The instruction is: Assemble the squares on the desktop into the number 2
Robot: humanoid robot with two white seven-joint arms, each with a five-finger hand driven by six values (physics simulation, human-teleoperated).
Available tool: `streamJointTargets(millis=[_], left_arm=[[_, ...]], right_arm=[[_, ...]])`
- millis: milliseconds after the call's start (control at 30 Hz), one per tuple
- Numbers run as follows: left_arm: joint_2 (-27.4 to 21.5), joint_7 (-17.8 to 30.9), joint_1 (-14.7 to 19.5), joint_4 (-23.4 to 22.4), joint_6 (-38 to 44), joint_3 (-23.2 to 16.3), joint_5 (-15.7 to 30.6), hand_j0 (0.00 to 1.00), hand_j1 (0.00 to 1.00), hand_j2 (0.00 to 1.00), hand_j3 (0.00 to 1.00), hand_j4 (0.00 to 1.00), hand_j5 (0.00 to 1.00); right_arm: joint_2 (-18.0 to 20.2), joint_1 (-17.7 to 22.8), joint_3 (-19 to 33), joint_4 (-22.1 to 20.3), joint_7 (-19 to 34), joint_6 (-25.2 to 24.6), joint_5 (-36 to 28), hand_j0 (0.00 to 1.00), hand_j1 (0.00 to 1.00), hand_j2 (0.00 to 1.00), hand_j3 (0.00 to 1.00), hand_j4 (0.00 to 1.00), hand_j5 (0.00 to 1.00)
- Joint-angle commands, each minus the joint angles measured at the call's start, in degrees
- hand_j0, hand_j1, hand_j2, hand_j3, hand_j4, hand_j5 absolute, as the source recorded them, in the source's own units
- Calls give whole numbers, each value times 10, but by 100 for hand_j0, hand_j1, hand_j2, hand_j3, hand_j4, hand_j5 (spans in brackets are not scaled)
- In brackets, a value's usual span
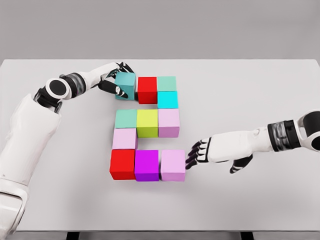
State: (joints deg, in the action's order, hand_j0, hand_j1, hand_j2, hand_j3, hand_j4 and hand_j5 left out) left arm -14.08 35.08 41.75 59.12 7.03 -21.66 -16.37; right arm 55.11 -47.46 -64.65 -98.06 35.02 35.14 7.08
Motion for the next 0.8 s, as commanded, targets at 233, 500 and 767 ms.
streamJointTargets(millis=[233, 500, 767], left_arm=[[3, -1, 0, -1, 0, -1, 2, 46, 46, 46, 46, 46, 46], [3, -1, 0, -1, 0, 0, 2, 59, 59, 59, 59, 59, 59], [2, -1, 4, -1, 0, 6, 2, 69, 69, 69, 69, 69, 69]], right_arm=[[1, 2, 0, 4, 0, -1, 23, 100, 100, 100, 100, 100, 100], [0, 2, 1, 11, 0, -1, 42, 100, 100, 100, 100, 100, 100], [-9, 1, 1, 8, 0, -1, 42, 100, 100, 100, 100, 100, 100]])
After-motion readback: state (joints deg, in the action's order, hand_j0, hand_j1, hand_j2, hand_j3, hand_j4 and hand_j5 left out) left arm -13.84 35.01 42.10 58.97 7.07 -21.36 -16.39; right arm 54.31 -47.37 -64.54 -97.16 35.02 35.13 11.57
